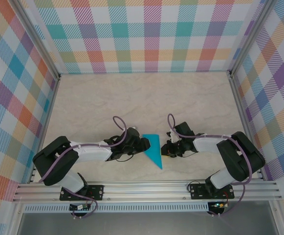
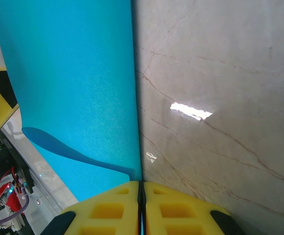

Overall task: Fold a paper plane with a square sheet of paper (pick it up from the middle)
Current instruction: Fold the wing for the fifth time at the center of the table.

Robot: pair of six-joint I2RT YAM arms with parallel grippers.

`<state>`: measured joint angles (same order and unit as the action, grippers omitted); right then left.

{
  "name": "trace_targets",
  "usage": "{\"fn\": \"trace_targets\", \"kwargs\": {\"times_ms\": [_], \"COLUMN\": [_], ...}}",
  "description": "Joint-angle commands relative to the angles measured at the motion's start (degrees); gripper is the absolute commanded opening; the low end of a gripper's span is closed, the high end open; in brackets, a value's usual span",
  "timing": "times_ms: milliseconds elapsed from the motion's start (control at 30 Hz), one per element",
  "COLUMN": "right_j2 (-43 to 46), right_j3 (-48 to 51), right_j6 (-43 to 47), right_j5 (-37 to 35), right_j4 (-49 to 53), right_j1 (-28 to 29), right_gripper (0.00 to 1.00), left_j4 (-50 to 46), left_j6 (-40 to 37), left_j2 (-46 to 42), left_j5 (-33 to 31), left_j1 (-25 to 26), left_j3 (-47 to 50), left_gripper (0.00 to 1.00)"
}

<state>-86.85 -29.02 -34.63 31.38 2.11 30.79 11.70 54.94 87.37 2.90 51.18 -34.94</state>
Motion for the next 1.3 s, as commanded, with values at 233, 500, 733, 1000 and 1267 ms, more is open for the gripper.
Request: {"fn": "trace_targets", "kwargs": {"times_ms": [233, 500, 733, 1000, 1267], "right_j2": [-1.51, 6.55, 16.25, 15.17, 5.21], "right_j3": [-0.11, -1.08, -0.47, -0.67, -1.44], "right_j6": [0.84, 1.48, 1.32, 0.71, 0.22], "right_j5": [-2.07, -6.53, -3.13, 5.08, 6.95], "right_j4": [0.77, 7.84, 8.02, 3.04, -1.47], "right_j1": [0.42, -0.23, -0.12, 0.33, 0.43], "right_gripper": [0.1, 0.17, 0.17, 0.16, 0.1], "left_j4": [7.37, 5.83, 4.88, 4.91, 4.81], "left_j6": [1.05, 1.31, 1.24, 1.29, 1.46], "left_j2": [3.9, 3.59, 3.42, 3.72, 4.23], "left_j5": [3.08, 1.78, 1.15, 1.23, 1.33], "left_j1": [1.73, 1.82, 1.82, 1.82, 1.82], "left_j3": [-0.97, -1.45, -1.64, -2.13, -2.5], "left_gripper": [0.41, 0.28, 0.25, 0.25, 0.25]}}
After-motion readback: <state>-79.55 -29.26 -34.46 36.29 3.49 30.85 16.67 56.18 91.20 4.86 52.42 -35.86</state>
